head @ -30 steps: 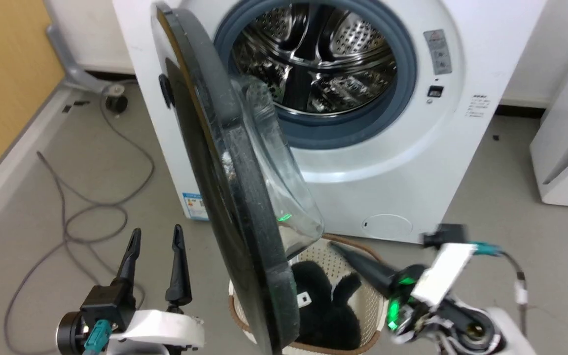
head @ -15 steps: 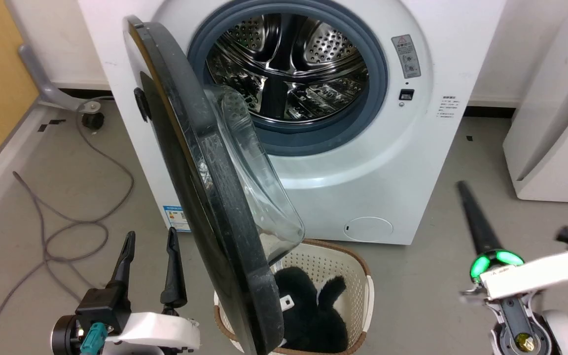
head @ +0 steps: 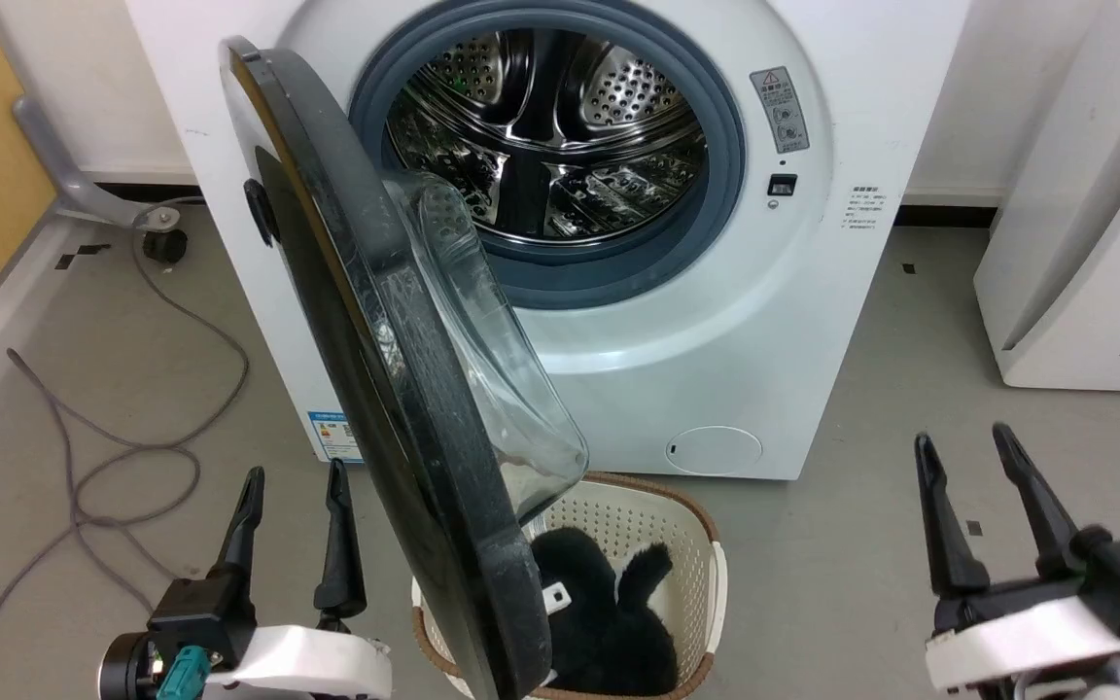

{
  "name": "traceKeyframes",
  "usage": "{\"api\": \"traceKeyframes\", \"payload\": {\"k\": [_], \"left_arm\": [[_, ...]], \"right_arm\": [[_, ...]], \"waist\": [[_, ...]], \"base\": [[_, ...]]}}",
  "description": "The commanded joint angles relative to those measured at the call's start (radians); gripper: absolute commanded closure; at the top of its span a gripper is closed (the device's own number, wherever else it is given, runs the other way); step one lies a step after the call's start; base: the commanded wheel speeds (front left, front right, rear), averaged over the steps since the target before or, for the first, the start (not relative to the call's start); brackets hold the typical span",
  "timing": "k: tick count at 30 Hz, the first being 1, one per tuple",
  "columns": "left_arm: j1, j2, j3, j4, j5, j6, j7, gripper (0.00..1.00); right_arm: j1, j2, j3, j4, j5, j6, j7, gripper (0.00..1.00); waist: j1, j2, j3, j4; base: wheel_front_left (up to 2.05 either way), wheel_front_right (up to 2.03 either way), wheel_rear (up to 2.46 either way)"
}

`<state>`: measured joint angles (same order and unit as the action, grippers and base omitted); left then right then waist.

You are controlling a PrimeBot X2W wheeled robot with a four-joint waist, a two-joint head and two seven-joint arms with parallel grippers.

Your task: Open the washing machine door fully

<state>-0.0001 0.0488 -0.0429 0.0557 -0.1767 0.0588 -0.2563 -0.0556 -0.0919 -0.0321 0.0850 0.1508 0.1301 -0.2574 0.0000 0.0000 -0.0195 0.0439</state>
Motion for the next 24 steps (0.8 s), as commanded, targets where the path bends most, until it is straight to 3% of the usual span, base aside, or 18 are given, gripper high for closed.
{"api": "traceKeyframes", "payload": {"k": [1,7,12,13,14,24], "left_arm": [[0.006,0.001,0.003,-0.004,0.009,-0.001,-0.006,0.00],[0.005,0.001,0.004,-0.004,0.015,0.004,-0.006,0.00],[0.010,0.001,0.013,0.000,0.016,0.012,-0.006,0.00],[0.011,0.001,0.015,0.002,0.015,0.012,-0.006,0.58],[0.012,0.001,0.018,0.003,0.016,0.013,-0.006,0.99],[-0.001,0.001,0.045,-0.015,0.027,0.004,-0.006,1.00]], "right_arm": [[0.026,0.012,-0.015,0.003,-0.018,0.001,-0.004,0.00],[0.098,0.036,-0.054,0.034,-0.198,0.001,-0.004,0.00],[0.123,0.041,-0.081,0.069,-0.186,0.001,-0.004,0.00],[0.123,0.041,-0.083,0.075,-0.176,0.001,-0.004,0.00],[0.124,0.041,-0.085,0.078,-0.171,0.001,-0.004,0.00],[0.118,0.042,-0.096,0.089,-0.153,0.001,-0.004,0.00]], "waist": [[0.0000,0.0000,-0.001,0.002],[0.0000,0.0000,-0.006,0.014],[0.0000,0.0000,-0.009,0.018],[0.0000,0.0000,-0.010,0.019],[0.0000,0.0000,-0.011,0.019],[0.0000,0.0000,-0.018,0.025]], "base": [[0.00,0.00,0.00],[0.00,0.00,0.00],[0.00,0.00,0.00],[0.00,0.00,0.00],[0.00,0.00,0.00],[0.00,0.00,0.00]]}}
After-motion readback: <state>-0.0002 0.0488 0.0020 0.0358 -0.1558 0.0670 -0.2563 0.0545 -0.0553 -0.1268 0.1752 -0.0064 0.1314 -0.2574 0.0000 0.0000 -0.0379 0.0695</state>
